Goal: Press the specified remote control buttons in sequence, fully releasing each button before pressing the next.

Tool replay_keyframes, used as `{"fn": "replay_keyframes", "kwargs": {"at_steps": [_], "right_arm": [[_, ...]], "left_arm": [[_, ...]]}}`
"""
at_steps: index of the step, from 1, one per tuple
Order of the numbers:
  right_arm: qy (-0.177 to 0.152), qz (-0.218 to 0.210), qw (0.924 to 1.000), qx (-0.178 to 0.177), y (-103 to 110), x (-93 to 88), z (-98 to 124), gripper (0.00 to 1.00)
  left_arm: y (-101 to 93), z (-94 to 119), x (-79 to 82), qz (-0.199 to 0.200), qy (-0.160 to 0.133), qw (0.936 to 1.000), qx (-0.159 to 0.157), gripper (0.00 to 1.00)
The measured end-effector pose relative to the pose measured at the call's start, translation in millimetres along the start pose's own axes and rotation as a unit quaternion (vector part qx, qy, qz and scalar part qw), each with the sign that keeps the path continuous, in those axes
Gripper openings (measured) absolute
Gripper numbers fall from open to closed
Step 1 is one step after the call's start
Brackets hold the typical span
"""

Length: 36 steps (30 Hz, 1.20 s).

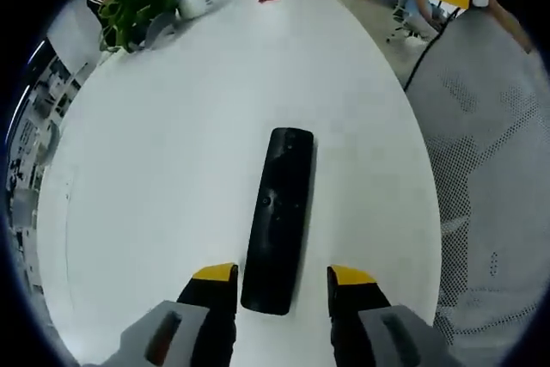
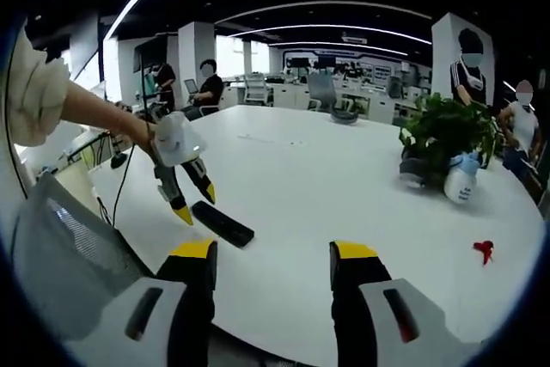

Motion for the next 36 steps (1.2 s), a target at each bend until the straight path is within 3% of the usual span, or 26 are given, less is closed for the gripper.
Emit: {"fn": "replay_keyframes", "kwargs": {"at_steps": [9, 17, 36], "right_arm": [[0.012, 0.007, 0.9999, 0.009, 2.4, -1.8, -1.6, 0.53], [0.01, 0.003, 0.9999, 0.01, 1.8, -1.6, -1.5, 0.52], [0.016, 0.007, 0.9997, 0.019, 4.1, -3.0, -2.8, 0.51]], "left_arm": [[5.7, -2.2, -0.1, -0.005, 0.015, 0.9999, -0.001, 0.29], [7.2, -3.0, -1.3, -0.008, 0.02, 0.9997, -0.009, 0.25], [-6.7, -1.5, -3.2, 0.002, 0.021, 0.9995, -0.022, 0.25]]}}
Point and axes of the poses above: the point that each gripper's makers call its tool centre point, and the gripper's own axes: z roughly backward along the fingers, y roughly to its left, x roughly out of its top, the point moved 7 cm from there along z, roughly backward along the fingers, and after that the axes turned 1 degree about x, right-handed, at the moved point
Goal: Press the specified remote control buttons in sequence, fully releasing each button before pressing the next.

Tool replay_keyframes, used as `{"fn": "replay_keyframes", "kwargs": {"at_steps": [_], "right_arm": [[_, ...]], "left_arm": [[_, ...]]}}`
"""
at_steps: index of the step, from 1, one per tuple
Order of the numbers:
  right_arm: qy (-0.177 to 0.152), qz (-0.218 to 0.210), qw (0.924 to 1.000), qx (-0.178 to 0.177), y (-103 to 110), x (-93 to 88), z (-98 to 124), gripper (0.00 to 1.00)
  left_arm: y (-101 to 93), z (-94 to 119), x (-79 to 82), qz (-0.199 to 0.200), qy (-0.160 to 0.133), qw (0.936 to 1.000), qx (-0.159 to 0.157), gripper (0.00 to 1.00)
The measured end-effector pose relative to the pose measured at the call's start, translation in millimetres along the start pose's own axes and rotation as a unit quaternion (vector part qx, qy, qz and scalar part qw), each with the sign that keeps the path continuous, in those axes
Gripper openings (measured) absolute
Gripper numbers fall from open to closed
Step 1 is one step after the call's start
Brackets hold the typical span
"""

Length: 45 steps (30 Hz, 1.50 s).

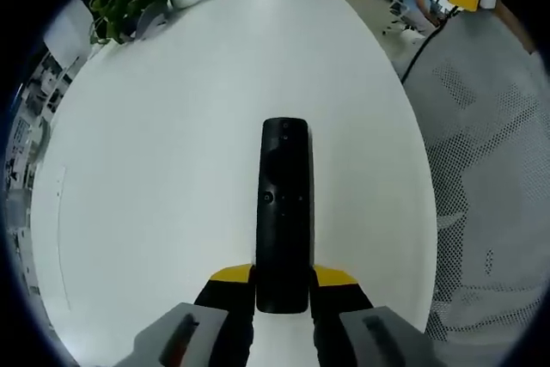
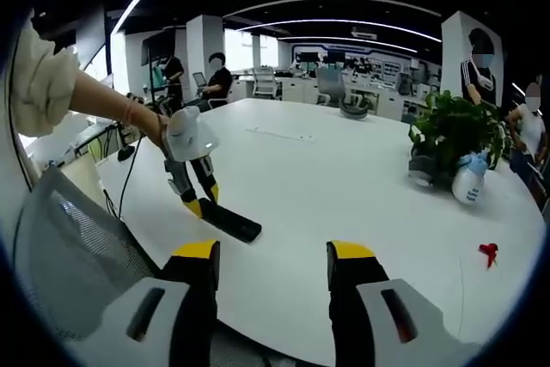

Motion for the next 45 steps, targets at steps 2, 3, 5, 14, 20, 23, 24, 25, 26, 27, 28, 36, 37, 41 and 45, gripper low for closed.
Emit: {"fn": "replay_keyframes", "kwargs": {"at_steps": [2, 3, 5, 14, 20, 23, 24, 25, 26, 27, 28, 36, 37, 41, 45], "right_arm": [[0.001, 0.001, 1.0, 0.001, 0.4, 0.0, -0.3, 0.51], [0.001, 0.001, 1.0, 0.001, 0.5, -0.2, -0.4, 0.51], [0.004, 0.002, 1.0, 0.003, 0.9, -0.6, -0.8, 0.51], [0.013, 0.01, 0.9998, 0.01, 3.3, -1.8, -2.3, 0.51], [0.018, 0.016, 0.9996, 0.012, 3.7, -2.7, -2.6, 0.51], [0.02, 0.018, 0.9996, 0.013, 4.0, -2.8, -2.8, 0.51], [0.02, 0.019, 0.9995, 0.014, 4.3, -2.9, -2.9, 0.51], [0.021, 0.019, 0.9995, 0.014, 4.5, -2.9, -3.1, 0.51], [0.022, 0.02, 0.9995, 0.014, 4.7, -3.0, -3.3, 0.51], [0.022, 0.02, 0.9994, 0.014, 4.8, -3.1, -3.3, 0.51], [0.023, 0.021, 0.9994, 0.015, 4.9, -3.2, -3.4, 0.51], [0.028, 0.028, 0.999, 0.018, 7.0, -3.9, -4.5, 0.51], [0.028, 0.029, 0.999, 0.018, 7.1, -3.9, -4.5, 0.51], [0.033, 0.035, 0.9986, 0.02, 8.3, -4.6, -5.4, 0.51], [0.04, 0.04, 0.998, 0.027, 10.2, -5.7, -6.5, 0.51]], "left_arm": [[-3.1, -0.1, -0.9, -0.002, -0.001, 1.0, 0.001, 0.25], [-4.4, -0.1, -1.2, -0.004, -0.002, 1.0, 0.001, 0.25], [-8.1, 0.1, -2.0, -0.009, -0.002, 1.0, 0.002, 0.25], [-20.4, 0.6, -4.0, -0.011, -0.007, 0.9999, 0.001, 0.24], [-29.7, 0.6, -4.3, -0.021, -0.005, 0.9998, 0.003, 0.24], [-34.4, 0.7, -4.3, -0.029, -0.005, 0.9996, 0.001, 0.24], [-36.1, 0.6, -4.2, -0.031, -0.005, 0.9995, 0.001, 0.24], [-37.5, 0.6, -4.1, -0.034, -0.005, 0.9994, 0.002, 0.24], [-38.6, 0.6, -4.2, -0.036, -0.005, 0.9993, 0.003, 0.24], [-39.2, 0.6, -4.4, -0.036, -0.005, 0.9993, 0.003, 0.24], [-40.2, 0.6, -4.5, -0.037, -0.005, 0.9993, 0.003, 0.24], [-48.4, 0.2, -5.3, -0.034, -0.007, 0.9994, -0.001, 0.24], [-49.8, 0.2, -5.2, -0.033, -0.007, 0.9994, -0.003, 0.24], [-57.8, 0.2, -5.8, -0.03, -0.012, 0.9994, -0.007, 0.24], [-63.7, 0.2, -6.8, -0.023, -0.016, 0.9996, -0.007, 0.24]]}}
Point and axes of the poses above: the point that each gripper's makers call its tool centre point, and the gripper's own axes: z roughly backward along the fingers, y roughly to its left, x roughly out of its top, the point moved 7 cm from there along z, roughly backward along the fingers, and after that the axes turned 1 degree about x, right-handed, at the moved point
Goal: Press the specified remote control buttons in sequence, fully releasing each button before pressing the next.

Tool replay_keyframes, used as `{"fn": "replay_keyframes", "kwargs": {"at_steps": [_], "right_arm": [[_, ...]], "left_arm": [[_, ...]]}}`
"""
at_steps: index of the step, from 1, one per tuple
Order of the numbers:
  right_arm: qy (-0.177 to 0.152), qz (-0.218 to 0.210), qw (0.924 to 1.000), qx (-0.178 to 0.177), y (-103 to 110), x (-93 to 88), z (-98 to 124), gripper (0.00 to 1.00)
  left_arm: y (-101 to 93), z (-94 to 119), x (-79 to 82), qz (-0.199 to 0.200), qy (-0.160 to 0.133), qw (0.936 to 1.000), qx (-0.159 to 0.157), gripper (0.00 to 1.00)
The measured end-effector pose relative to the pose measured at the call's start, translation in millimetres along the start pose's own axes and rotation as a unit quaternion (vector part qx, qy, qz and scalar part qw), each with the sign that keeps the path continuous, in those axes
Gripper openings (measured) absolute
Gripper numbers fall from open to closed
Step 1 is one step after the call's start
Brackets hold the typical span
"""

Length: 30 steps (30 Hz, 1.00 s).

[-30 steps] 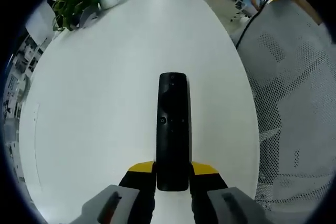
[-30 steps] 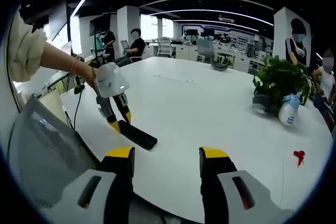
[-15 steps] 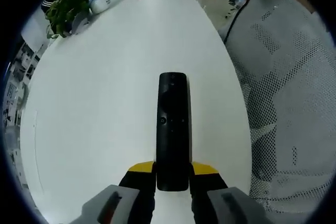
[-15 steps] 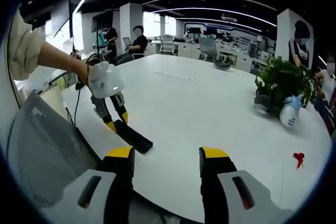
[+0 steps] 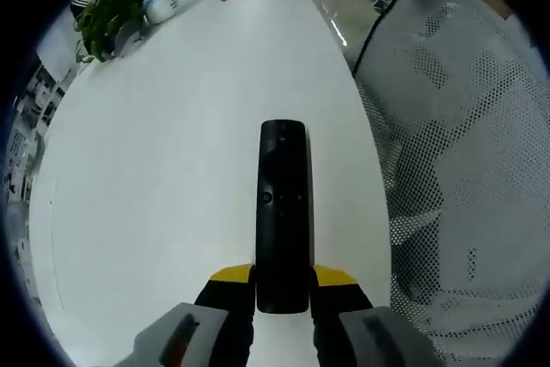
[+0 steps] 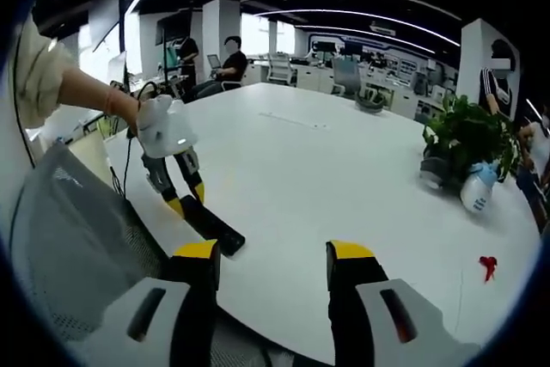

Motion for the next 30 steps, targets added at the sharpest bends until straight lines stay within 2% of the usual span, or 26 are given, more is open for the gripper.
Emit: {"fn": "replay_keyframes", "kwargs": {"at_steps": [9, 11, 16, 27, 30], "right_arm": [[0.001, -0.001, 1.0, 0.008, 0.9, -0.5, -0.5, 0.5], [0.0, -0.002, 1.0, 0.008, 0.8, -0.3, -0.4, 0.5], [0.001, -0.002, 1.0, 0.008, 1.2, -0.5, -0.4, 0.5], [0.008, 0.0, 0.9999, 0.012, 2.3, -1.7, -1.1, 0.5], [0.012, 0.0, 0.9998, 0.013, 3.0, -2.4, -1.7, 0.5]], "left_arm": [[-14.3, -1.6, 2.2, -0.008, -0.004, 0.9999, 0.013, 0.24], [-18.4, -2.0, 3.2, -0.023, -0.002, 0.9996, 0.019, 0.24], [-29.5, -2.3, 4.5, -0.024, -0.009, 0.9996, 0.016, 0.24], [-46.7, -2.9, 2.7, 0.02, -0.038, 0.9986, 0.031, 0.24], [-51.3, -3.3, 1.9, 0.043, -0.045, 0.9973, 0.037, 0.24]]}}
Point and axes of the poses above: the point that each gripper's makers call its tool centre point, and the gripper's own axes: z roughly backward along the fingers, y roughly to its left, x roughly out of its top, the point moved 7 cm from there along z, roughly backward along the fingers, and after that the axes turned 1 degree about x, right-handed, at the moved point
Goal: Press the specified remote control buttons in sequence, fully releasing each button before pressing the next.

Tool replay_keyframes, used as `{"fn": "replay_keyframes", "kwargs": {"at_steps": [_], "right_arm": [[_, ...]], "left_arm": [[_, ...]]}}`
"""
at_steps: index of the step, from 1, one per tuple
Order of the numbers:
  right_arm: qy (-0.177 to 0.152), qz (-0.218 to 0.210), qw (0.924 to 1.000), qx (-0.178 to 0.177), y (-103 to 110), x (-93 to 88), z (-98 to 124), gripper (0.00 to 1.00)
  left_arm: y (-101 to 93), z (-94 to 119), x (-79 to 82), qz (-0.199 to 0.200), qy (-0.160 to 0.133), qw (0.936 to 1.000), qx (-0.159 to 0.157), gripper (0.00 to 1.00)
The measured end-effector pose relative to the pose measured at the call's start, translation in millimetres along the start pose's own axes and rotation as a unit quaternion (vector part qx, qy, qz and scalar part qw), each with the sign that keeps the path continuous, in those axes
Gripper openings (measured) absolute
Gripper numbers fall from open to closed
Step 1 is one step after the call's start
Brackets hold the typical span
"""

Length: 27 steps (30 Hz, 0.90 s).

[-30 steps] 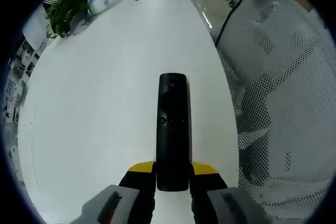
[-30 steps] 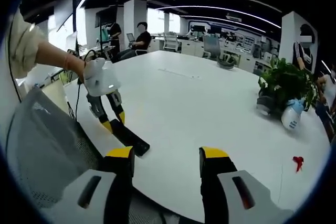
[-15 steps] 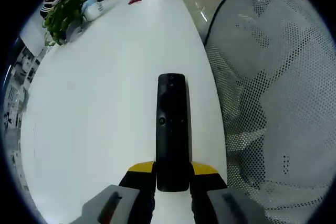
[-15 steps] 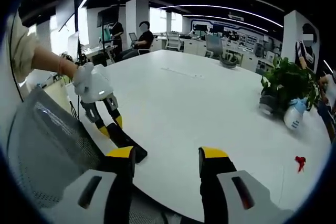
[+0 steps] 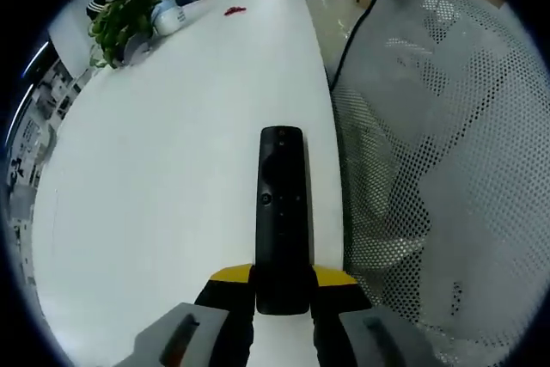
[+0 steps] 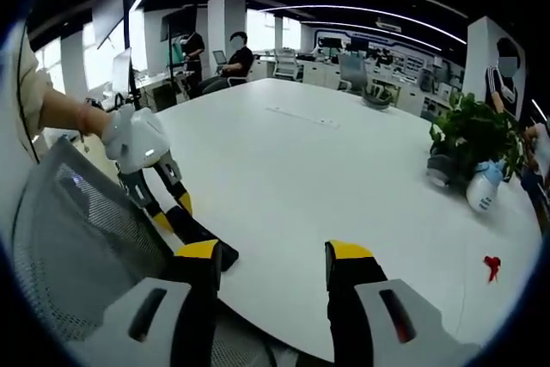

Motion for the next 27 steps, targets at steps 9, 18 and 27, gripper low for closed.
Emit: {"fn": "replay_keyframes", "kwargs": {"at_steps": [9, 18, 27], "right_arm": [[0.034, -0.023, 0.999, 0.02, 3.8, -7.0, -6.1, 0.48], [0.148, 0.029, 0.9882, 0.027, 9.5, -24.9, -14.8, 0.42], [0.231, 0.14, 0.9624, 0.026, 12.2, -26.5, -26.0, 0.35]], "left_arm": [[-7.0, 2.1, -5.6, 0.026, -0.021, 0.9991, 0.026, 0.24], [-4.2, 2.4, -8.9, 0.021, -0.039, 0.999, 0.008, 0.24], [-2.7, 2.5, -9.7, 0.005, -0.042, 0.9991, -0.004, 0.25]]}}
Point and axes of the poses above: the point that each gripper's makers call its tool centre point, and the gripper's own axes: z roughly backward along the fingers, y roughly to its left, x roughly out of its top, the point moved 7 cm from there along z, roughly backward along the fingers, and after that the axes turned 1 degree about x, right-handed, at the moved point
